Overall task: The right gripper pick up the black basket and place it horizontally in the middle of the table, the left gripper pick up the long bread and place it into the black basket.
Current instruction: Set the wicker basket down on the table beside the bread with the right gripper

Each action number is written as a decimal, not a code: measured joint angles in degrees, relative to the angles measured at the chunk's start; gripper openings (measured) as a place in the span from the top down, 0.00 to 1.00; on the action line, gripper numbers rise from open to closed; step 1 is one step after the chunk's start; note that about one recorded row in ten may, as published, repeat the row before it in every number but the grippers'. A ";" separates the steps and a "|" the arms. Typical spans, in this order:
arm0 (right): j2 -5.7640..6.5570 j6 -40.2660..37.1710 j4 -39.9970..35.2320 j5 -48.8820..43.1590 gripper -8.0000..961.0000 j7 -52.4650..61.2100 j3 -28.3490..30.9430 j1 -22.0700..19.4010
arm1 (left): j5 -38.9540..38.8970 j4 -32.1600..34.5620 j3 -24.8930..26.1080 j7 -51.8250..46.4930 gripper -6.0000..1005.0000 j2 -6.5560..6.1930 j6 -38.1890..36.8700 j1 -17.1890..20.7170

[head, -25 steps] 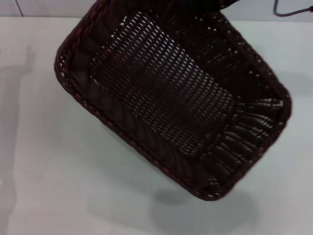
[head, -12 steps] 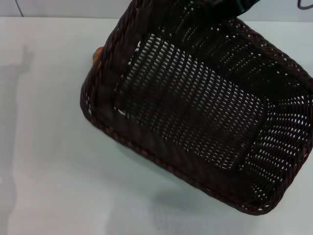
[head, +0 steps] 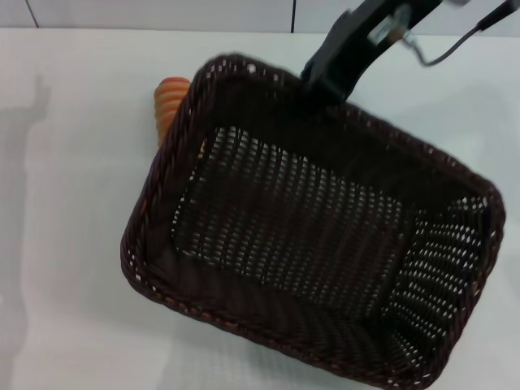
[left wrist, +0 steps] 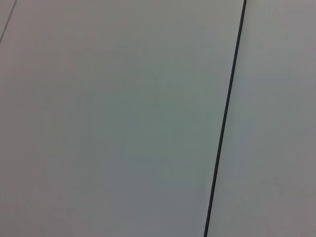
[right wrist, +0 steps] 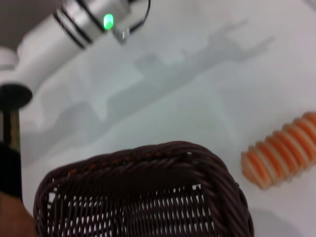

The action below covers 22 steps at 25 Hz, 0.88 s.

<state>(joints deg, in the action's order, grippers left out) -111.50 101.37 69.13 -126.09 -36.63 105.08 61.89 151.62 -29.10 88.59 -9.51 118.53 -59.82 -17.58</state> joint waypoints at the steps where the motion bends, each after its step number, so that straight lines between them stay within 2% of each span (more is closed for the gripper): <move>1: -0.40 -0.11 -0.55 -0.84 0.80 -0.22 -0.87 0.55 | 0.00 0.00 0.00 0.00 0.16 0.00 0.00 0.00; 8: -1.30 -0.29 -1.81 -2.96 0.80 -0.96 -3.64 2.83 | 0.04 -0.60 -0.24 -0.04 0.16 0.16 -0.39 -0.02; 11: -2.09 -0.32 -3.28 -4.54 0.80 -1.60 -4.78 3.91 | 0.08 -0.64 -0.20 -0.06 0.16 0.16 -0.39 -0.41; 17: -2.56 -0.44 -3.88 -5.13 0.80 -2.09 -7.02 4.74 | 0.08 -0.78 -0.30 -0.11 0.16 0.16 -0.39 -0.54; 22: -3.67 -1.54 -4.76 -8.25 0.80 -2.70 -9.88 5.55 | 0.08 -1.35 -0.56 -0.16 0.16 0.21 -0.39 -0.69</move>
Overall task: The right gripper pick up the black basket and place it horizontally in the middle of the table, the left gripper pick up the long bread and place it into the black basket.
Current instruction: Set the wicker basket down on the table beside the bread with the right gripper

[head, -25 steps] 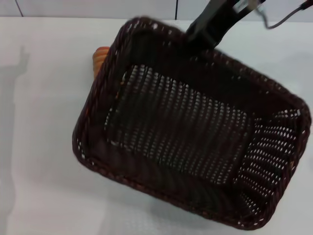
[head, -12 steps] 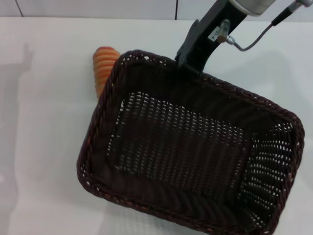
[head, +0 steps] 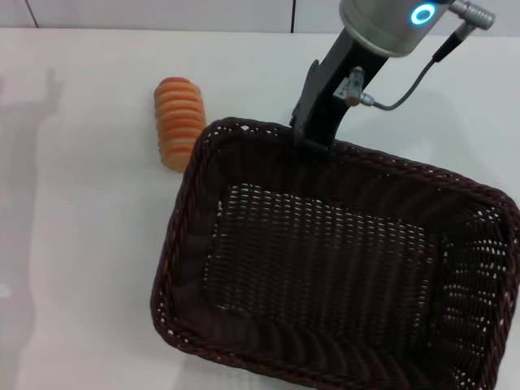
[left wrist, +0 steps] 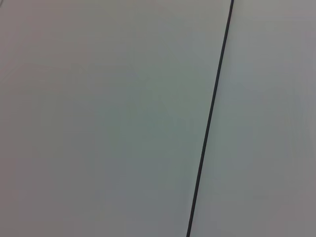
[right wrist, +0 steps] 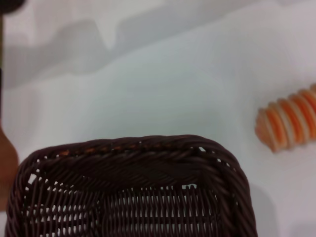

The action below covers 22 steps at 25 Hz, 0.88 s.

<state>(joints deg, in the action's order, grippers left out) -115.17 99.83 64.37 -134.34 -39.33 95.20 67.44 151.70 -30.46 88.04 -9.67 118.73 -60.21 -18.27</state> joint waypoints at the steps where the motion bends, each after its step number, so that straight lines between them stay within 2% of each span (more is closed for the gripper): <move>1: -0.49 -0.83 -0.58 -1.70 0.80 -0.07 -0.76 0.18 | 0.00 0.00 0.00 0.00 0.16 0.00 0.00 0.00; 10: -1.85 -6.39 -3.72 -3.64 0.80 -0.45 -3.04 1.45 | -0.01 -0.64 -0.59 0.00 0.16 0.01 0.01 0.01; 11: -2.36 -7.60 -4.53 -4.17 0.81 -0.63 -3.07 2.18 | 0.00 -0.65 -0.59 0.00 0.16 0.01 0.00 0.04; 13: -2.53 -7.99 -4.84 -4.47 0.81 -0.65 -3.09 2.45 | 0.00 -0.65 -0.59 0.00 0.16 0.01 0.00 0.04; 16: -3.40 -9.57 -6.46 -6.04 0.81 -0.66 -3.69 3.82 | -0.01 -0.66 -0.60 0.00 0.16 0.01 -0.02 0.07; 22: -3.68 -11.97 -7.11 -6.68 0.80 -0.45 -5.37 4.44 | 0.00 -0.66 -0.60 -0.37 0.16 0.01 -0.62 -0.27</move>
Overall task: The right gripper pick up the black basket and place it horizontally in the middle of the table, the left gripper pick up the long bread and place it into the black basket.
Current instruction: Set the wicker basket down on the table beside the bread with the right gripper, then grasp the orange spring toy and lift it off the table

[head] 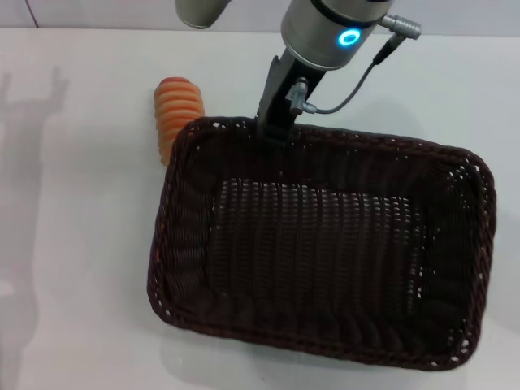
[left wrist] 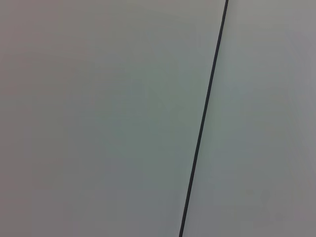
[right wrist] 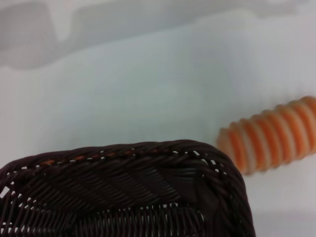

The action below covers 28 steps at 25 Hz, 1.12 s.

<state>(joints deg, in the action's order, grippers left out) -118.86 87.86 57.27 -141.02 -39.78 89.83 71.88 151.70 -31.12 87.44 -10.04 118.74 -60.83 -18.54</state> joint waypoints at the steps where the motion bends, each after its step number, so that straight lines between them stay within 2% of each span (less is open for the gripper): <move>1: 0.00 -0.76 -0.17 -0.28 0.80 0.11 -0.12 0.17 | 0.00 0.00 -0.03 -0.30 0.16 0.00 -0.32 -0.05; 6: 0.01 -2.08 -0.70 -0.82 0.77 0.33 -0.57 0.72 | 0.00 0.00 -0.70 -1.16 0.16 0.00 -0.84 -0.22; 10: -0.15 -2.68 -0.68 -0.88 0.60 0.51 -2.50 0.90 | 0.00 0.00 -0.90 -1.16 0.16 0.00 -0.86 -0.51; 17: -0.01 -4.67 1.78 -3.20 0.59 2.65 -2.81 -0.53 | 0.00 0.01 -1.37 -1.17 0.16 0.00 -0.98 -0.62; 18: 0.10 -5.43 2.82 -4.78 0.59 3.33 -2.40 -1.38 | 0.00 0.01 -1.40 -1.21 0.16 -0.01 -0.98 -0.62; 19: 0.44 -7.73 5.76 -9.15 0.59 5.03 -0.65 -4.23 | 0.00 -0.02 -1.48 -1.45 0.16 -0.02 -1.01 -0.62; 21: 0.48 -8.55 6.81 -10.63 0.59 5.43 0.21 -5.45 | 0.05 -0.16 -1.51 -1.66 0.16 -0.05 -1.04 -0.62; 24: 0.53 -11.56 11.54 -15.00 0.59 6.25 3.10 -10.99 | 0.34 -1.09 -1.79 -2.78 0.16 -0.20 -1.06 -0.50; 28: 0.12 -17.64 23.35 -18.59 0.59 6.86 3.89 -22.36 | 0.43 -2.81 -2.97 -3.39 0.16 -0.41 -0.57 -0.19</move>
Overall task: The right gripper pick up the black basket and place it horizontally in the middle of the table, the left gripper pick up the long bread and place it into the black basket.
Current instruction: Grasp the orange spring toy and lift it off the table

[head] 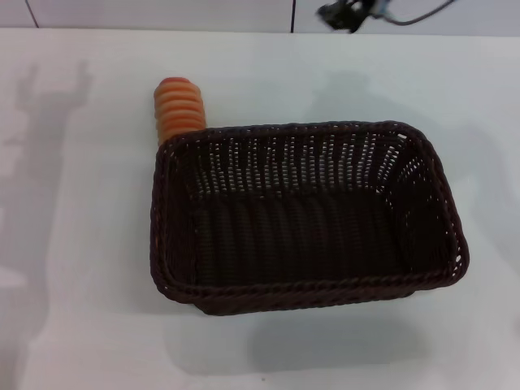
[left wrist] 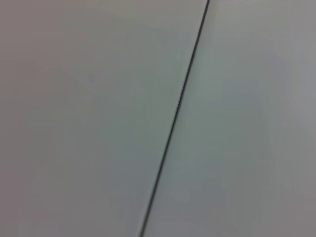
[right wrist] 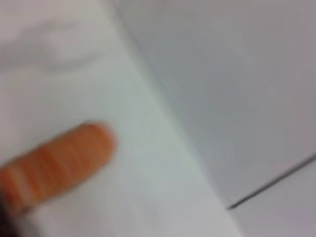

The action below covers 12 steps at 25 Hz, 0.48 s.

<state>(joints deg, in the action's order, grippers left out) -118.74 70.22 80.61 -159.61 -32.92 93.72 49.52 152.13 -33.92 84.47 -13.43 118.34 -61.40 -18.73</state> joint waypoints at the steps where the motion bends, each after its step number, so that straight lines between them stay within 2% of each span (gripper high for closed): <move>1: -0.19 -3.95 5.28 -0.60 0.59 0.26 -0.30 -5.58 | 0.18 -1.06 -0.82 -0.01 0.16 -0.04 0.61 0.06; 4: -0.26 -12.48 13.40 -0.68 0.59 0.57 -1.34 -15.86 | 0.28 -3.99 -2.98 -0.01 0.16 -0.09 2.66 0.47; 5: -0.26 -12.48 13.40 -0.68 0.59 0.57 -1.34 -15.86 | 0.28 -3.99 -2.98 -0.01 0.16 -0.09 2.66 0.47; 6: -0.29 -19.29 16.79 -0.19 0.59 0.71 -2.06 -22.50 | 0.33 -5.52 -3.68 -0.01 0.16 -0.16 4.04 0.60; 7: -0.29 -19.29 16.79 -0.19 0.59 0.71 -2.06 -22.50 | 0.33 -5.52 -3.68 -0.01 0.16 -0.16 4.04 0.60; 10: -0.34 -31.29 19.32 1.10 0.59 0.82 -3.48 -32.00 | 1.09 -8.09 -4.06 -0.01 0.16 -0.23 6.61 0.74; 11: -0.35 -39.76 19.23 1.95 0.59 0.83 -4.53 -37.24 | 2.07 -10.84 -4.16 -0.01 0.16 -0.23 9.78 1.24; 12: -0.35 -39.76 19.23 1.95 0.59 0.83 -4.53 -37.24 | 2.07 -10.84 -4.16 -0.01 0.16 -0.23 9.78 1.24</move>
<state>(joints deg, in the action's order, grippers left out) -119.09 30.47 99.84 -157.65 -32.09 89.19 12.28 154.21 -44.76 80.31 -13.44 118.10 -51.63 -17.49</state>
